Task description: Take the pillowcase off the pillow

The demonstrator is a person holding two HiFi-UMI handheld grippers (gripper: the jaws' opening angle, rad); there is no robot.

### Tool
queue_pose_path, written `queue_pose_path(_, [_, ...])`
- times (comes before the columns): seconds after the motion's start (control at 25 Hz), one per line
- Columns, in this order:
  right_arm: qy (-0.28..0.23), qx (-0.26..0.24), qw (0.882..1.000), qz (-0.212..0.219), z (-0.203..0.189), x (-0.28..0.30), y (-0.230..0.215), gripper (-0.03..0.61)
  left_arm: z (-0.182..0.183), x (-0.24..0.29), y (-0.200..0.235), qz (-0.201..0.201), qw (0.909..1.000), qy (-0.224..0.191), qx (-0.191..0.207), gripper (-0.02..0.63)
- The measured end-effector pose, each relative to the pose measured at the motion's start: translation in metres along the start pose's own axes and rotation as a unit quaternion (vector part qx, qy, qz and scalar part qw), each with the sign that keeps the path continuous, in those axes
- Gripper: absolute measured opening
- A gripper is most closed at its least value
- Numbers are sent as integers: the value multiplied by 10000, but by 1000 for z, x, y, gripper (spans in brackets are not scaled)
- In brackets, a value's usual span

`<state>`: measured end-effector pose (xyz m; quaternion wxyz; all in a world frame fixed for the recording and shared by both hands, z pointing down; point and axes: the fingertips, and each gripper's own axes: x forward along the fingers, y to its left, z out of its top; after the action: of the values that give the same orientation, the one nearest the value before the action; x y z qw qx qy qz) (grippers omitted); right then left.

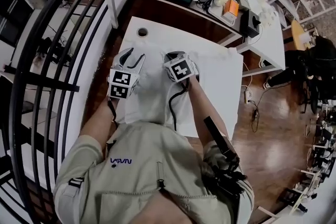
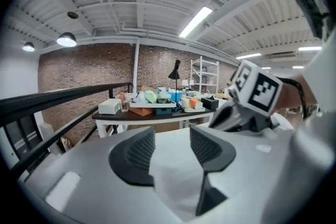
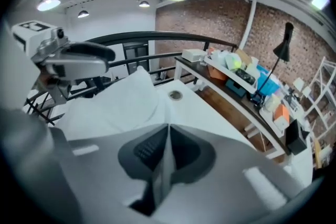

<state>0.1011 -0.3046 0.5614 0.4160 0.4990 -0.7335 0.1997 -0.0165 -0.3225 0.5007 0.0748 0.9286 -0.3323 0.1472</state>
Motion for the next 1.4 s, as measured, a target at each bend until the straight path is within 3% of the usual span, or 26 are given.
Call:
queue_pose_path(0.08, [-114,-22,9999,-17,1,-3,0,14,-4,21,14,67,9992,237,-300,293])
queue_pose_path(0.2, [-161,-74,9998,-70,-1,-4,-1,14,-39,47,8,-237,9923,1033,-636,318])
queue_pose_path(0.24, [-192,-115,9997,-68,0,-5,0,14,-50,50,2,-399,9889,1241,-714,304])
queue_pose_path(0.32, [-263,-152,9995,-63,2,-6,1,14,-53,46,-13,-685,9867,1361,-576,130])
queue_pose_path(0.36, [-300,-119,9994,-82,3,-6,-1,13,-48,41,-21,-777,9875,1320,-359,59])
queue_pose_path(0.4, [-340,-62,9993,-113,4,-7,-4,14,-41,35,-29,-832,9885,1260,-97,27])
queue_pose_path(0.52, [-421,101,9985,-347,9,-17,-18,6,-20,10,-48,-890,9895,971,590,18])
queue_pose_path(0.6, [-408,85,9970,-655,10,-25,-33,6,-8,-8,-51,-832,9917,669,713,18])
queue_pose_path(0.68, [-373,119,9946,-959,7,-33,-50,6,4,-26,-47,-741,9954,292,530,17])
queue_pose_path(0.76, [-329,285,9921,-1175,0,-40,-66,6,16,-41,-40,-717,9974,-60,35,17])
queue_pose_path(0.88, [-160,854,9847,-1510,-20,-55,-92,6,33,-58,-27,-703,9941,-435,-702,15])
queue_pose_path(1.04, [-48,1260,9731,-1929,-45,-84,-130,5,45,-74,-13,-614,9890,-755,-1116,15])
queue_pose_path(1.16, [36,1730,9657,-1935,-76,-90,-145,6,32,-65,2,-508,9878,-614,-1337,15])
queue_pose_path(1.4, [-206,1106,9700,-2154,-66,-78,-135,6,-6,-4,15,-232,9963,131,-821,17])
